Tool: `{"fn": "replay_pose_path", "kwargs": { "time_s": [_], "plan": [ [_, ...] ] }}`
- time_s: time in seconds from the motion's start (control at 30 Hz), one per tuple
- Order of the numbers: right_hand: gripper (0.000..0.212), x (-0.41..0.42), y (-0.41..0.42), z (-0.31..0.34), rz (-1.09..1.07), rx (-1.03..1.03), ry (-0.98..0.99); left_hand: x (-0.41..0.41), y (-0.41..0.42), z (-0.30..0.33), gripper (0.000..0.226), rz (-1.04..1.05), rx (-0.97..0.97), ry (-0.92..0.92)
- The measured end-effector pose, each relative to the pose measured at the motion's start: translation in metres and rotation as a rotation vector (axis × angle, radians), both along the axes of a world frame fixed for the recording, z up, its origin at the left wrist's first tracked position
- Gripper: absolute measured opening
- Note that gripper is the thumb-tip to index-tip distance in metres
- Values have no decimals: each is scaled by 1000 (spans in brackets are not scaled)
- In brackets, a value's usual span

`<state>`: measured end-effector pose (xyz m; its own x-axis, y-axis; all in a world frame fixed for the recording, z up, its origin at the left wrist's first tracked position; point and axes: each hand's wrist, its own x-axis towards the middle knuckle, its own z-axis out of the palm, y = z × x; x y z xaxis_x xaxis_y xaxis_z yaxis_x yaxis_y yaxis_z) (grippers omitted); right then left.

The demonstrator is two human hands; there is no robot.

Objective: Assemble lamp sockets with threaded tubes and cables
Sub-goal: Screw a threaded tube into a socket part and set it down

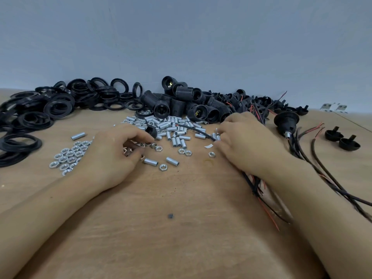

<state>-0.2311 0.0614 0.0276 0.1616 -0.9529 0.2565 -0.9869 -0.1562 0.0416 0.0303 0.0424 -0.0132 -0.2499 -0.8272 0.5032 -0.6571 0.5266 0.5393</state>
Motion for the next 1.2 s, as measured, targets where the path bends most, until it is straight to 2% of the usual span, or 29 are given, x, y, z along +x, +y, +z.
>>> {"fn": "replay_pose_path", "kwargs": {
  "time_s": [0.17, 0.27, 0.33, 0.43, 0.57, 0.8, 0.97, 1.1, 1.2],
  "plan": [
    [36, 40, 15, -4, 278, 47, -106, -3, 3, 0, 54, 13, -49, 124],
    [35, 53, 19, -14, 377, 61, -69, -2, 3, 1, 39, -5, -90, 16],
    [32, 51, 15, -17, 378, 116, -84, 0, 0, 0, 24, 4, -66, -96],
    [24, 43, 7, -19, 357, 130, -106, 3, -1, 0, 13, 20, -14, -151],
    [21, 39, 3, -19, 297, 154, -173, 3, 0, 2, 13, 9, 9, -180],
    [24, 29, -1, -17, 157, 113, -39, 5, 0, 3, 9, -17, 80, -134],
    [20, 16, -3, -14, 61, 114, -51, 5, 1, 4, 14, 24, 57, -144],
    [20, 24, 0, -16, 123, 28, -89, 3, 3, 3, 23, -5, 12, -156],
    [27, 41, 8, -18, 277, 24, -194, 2, 7, 6, 15, -61, -57, -141]
  ]
}}
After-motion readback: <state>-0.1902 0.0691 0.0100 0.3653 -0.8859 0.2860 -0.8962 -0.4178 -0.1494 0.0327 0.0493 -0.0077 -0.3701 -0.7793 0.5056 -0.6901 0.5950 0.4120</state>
